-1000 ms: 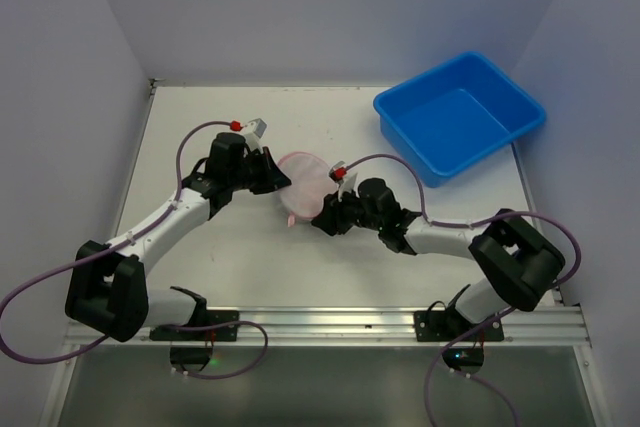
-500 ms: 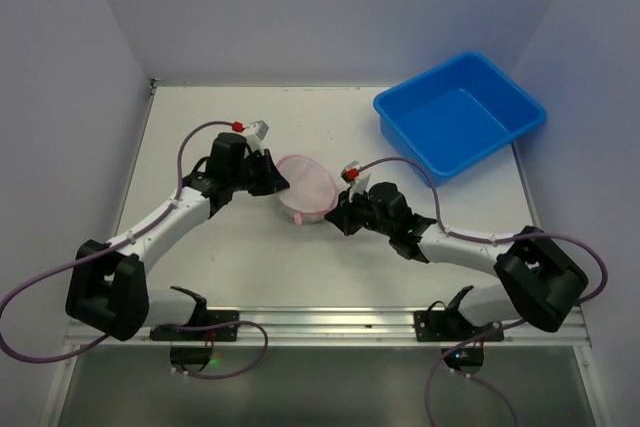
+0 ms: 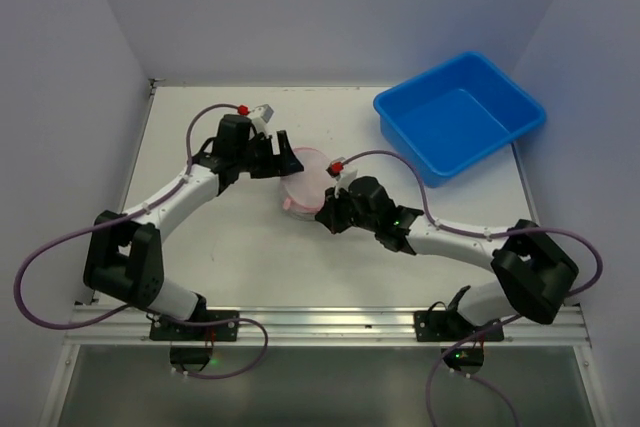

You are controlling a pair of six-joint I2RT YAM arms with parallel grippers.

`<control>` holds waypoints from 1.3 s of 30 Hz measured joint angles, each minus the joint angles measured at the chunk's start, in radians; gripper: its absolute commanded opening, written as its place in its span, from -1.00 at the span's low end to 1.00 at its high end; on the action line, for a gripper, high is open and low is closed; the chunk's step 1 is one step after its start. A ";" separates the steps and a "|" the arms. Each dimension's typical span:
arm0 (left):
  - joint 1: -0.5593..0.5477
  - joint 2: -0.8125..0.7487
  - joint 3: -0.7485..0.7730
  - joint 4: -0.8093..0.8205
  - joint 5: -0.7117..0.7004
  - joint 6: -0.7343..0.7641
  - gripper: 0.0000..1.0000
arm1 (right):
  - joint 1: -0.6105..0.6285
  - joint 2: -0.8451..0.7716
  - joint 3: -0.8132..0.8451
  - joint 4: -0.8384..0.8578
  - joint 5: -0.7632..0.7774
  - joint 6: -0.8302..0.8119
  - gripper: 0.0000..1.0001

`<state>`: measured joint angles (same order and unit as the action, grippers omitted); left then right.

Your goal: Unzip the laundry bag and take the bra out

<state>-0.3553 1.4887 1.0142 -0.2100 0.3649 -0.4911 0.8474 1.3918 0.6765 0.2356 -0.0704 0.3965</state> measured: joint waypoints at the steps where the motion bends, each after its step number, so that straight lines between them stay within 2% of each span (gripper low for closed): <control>1: 0.006 0.000 -0.001 0.000 -0.002 -0.022 0.95 | 0.010 0.024 0.025 -0.006 0.003 0.018 -1.00; 2: 0.010 -0.005 -0.005 0.004 -0.006 -0.044 1.00 | 0.021 0.057 0.058 -0.013 0.003 0.039 -1.00; 5: 0.014 -0.054 -0.049 0.006 -0.066 -0.104 1.00 | 0.043 0.143 0.140 -0.019 -0.002 0.109 -1.00; 10: 0.015 -0.261 -0.205 -0.018 -0.216 -0.209 1.00 | 0.056 0.243 0.235 -0.019 0.003 0.188 -1.00; 13: 0.015 -0.377 -0.283 -0.016 -0.260 -0.277 0.89 | 0.065 0.266 0.256 -0.018 0.005 0.215 -1.00; 16: 0.006 -0.412 -0.337 0.008 -0.269 -0.340 0.75 | 0.073 0.274 0.264 -0.017 0.006 0.230 -1.00; 19: -0.031 -0.386 -0.378 0.043 -0.272 -0.393 0.50 | 0.082 0.279 0.274 -0.018 0.009 0.233 -1.00; 20: -0.045 -0.370 -0.386 0.057 -0.273 -0.412 0.28 | 0.085 0.279 0.278 -0.018 0.010 0.233 -1.00; 22: -0.071 -0.333 -0.391 0.079 -0.274 -0.441 0.01 | 0.089 0.279 0.280 -0.018 0.012 0.232 -1.00; 23: -0.078 -0.317 -0.391 0.090 -0.275 -0.453 -0.26 | 0.090 0.279 0.280 -0.018 0.012 0.232 -1.00; 25: -0.082 -0.298 -0.391 0.109 -0.284 -0.473 -0.59 | 0.093 0.279 0.277 -0.018 0.011 0.228 -1.00; 26: -0.082 -0.295 -0.391 0.117 -0.287 -0.478 -0.87 | 0.094 0.277 0.272 -0.014 0.012 0.225 -1.00; 27: -0.082 -0.295 -0.391 0.124 -0.290 -0.484 -0.99 | 0.095 0.272 0.261 -0.012 0.016 0.216 -1.00; 32: -0.072 -0.306 -0.390 0.128 -0.294 -0.466 -1.00 | 0.069 0.189 0.142 -0.026 0.050 0.167 -1.00; 36: -0.064 -0.321 -0.389 0.110 -0.275 -0.415 -1.00 | -0.073 0.083 0.021 -0.042 0.044 0.153 -1.00; 39: -0.066 -0.322 -0.380 0.110 -0.220 -0.367 -1.00 | -0.163 0.035 0.006 -0.046 0.005 0.145 -1.00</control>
<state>-0.4213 1.1667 0.6338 -0.1001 0.1448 -0.8577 0.6842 1.4265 0.6823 0.1898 -0.0650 0.5415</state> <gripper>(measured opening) 0.030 0.011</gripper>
